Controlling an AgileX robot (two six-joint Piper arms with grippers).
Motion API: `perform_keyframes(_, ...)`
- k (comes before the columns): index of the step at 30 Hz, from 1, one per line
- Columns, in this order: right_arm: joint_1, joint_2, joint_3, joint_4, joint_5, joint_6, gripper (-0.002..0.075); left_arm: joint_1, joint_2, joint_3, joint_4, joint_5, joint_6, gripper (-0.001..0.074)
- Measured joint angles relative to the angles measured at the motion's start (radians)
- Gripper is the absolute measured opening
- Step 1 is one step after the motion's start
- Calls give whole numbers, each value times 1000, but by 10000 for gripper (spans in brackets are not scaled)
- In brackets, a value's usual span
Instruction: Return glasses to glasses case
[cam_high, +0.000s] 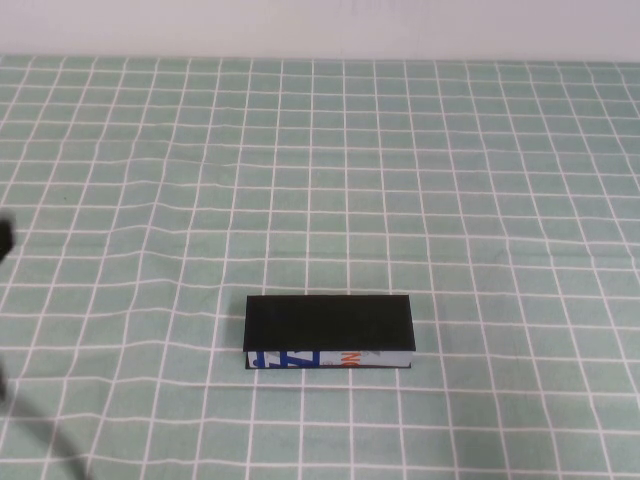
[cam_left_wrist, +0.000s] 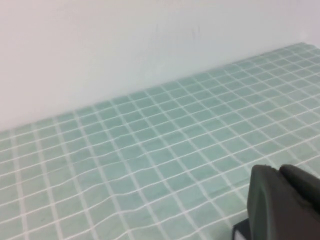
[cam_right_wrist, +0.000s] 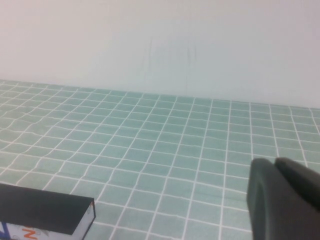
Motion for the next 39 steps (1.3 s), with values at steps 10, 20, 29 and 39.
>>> perform_keyframes(10,0,0,0,0,0,0,-13,42,-413,469,276,-190,-341,-6)
perform_keyframes(20,0,-1,0,0,2,0,-13,48,-548,648,612,-82,-739,-6)
perform_keyframes(29,0,-2,0,0,2,0,-13,48,-548,648,618,-54,-743,-6)
perform_keyframes(39,0,-4,0,0,2,0,-13,48,-548,648,618,-54,-744,-6)
